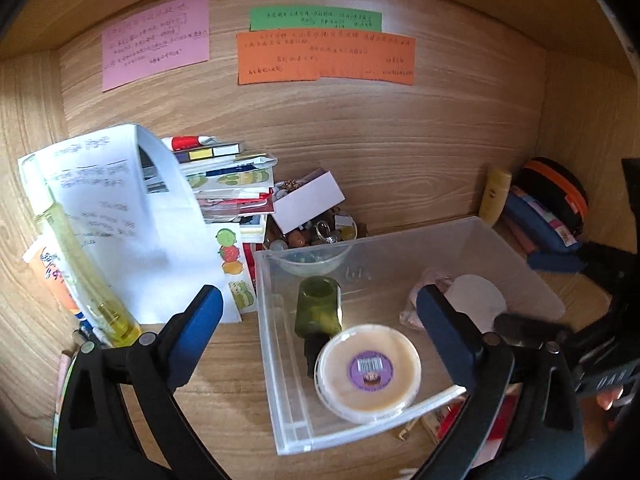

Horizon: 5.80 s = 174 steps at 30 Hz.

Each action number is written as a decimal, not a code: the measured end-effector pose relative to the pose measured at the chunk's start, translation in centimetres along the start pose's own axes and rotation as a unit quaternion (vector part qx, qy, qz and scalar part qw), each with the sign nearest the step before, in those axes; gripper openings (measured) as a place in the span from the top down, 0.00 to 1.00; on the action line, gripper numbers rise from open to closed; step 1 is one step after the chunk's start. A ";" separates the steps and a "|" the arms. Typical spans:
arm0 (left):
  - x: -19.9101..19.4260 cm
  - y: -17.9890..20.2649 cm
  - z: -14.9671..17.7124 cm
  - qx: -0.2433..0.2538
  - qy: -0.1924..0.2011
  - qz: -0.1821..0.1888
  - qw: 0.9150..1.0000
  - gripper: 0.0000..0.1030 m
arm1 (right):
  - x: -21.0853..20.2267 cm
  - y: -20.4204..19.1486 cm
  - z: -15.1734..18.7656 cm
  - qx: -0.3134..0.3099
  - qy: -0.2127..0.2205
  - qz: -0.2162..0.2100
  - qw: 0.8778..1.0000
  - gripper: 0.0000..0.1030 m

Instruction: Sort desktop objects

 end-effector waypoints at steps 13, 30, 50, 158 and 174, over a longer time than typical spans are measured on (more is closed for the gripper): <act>-5.0 1.4 4.6 0.046 -0.020 0.033 0.998 0.01 | -5.3 0.0 2.7 0.007 0.040 0.025 0.999 0.01; -7.1 2.0 12.6 0.047 -0.116 0.087 0.988 0.01 | -5.5 -1.0 9.3 0.009 -0.017 0.023 1.000 0.01; -2.5 4.3 13.9 0.061 -0.174 0.132 0.974 0.05 | -4.4 -2.8 11.7 0.008 -0.054 -0.001 0.999 0.01; -1.2 1.3 0.2 -0.055 -0.055 0.193 0.978 0.59 | -5.3 0.0 1.8 0.013 0.016 -0.020 1.000 0.42; 4.8 4.5 -3.2 -0.013 -0.077 0.098 0.992 0.80 | -0.9 0.8 -1.1 -0.004 -0.015 -0.013 1.000 0.42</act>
Point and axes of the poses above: each gripper's, at about its wrist camera, not at the fingertips, and x roughly the way its jaws point, y to its right, z to its underside, the point moved 3 cm from there along x, roughly the way its jaws point, and after that the axes turned 3 degrees about -y, right-handed, at the moved point
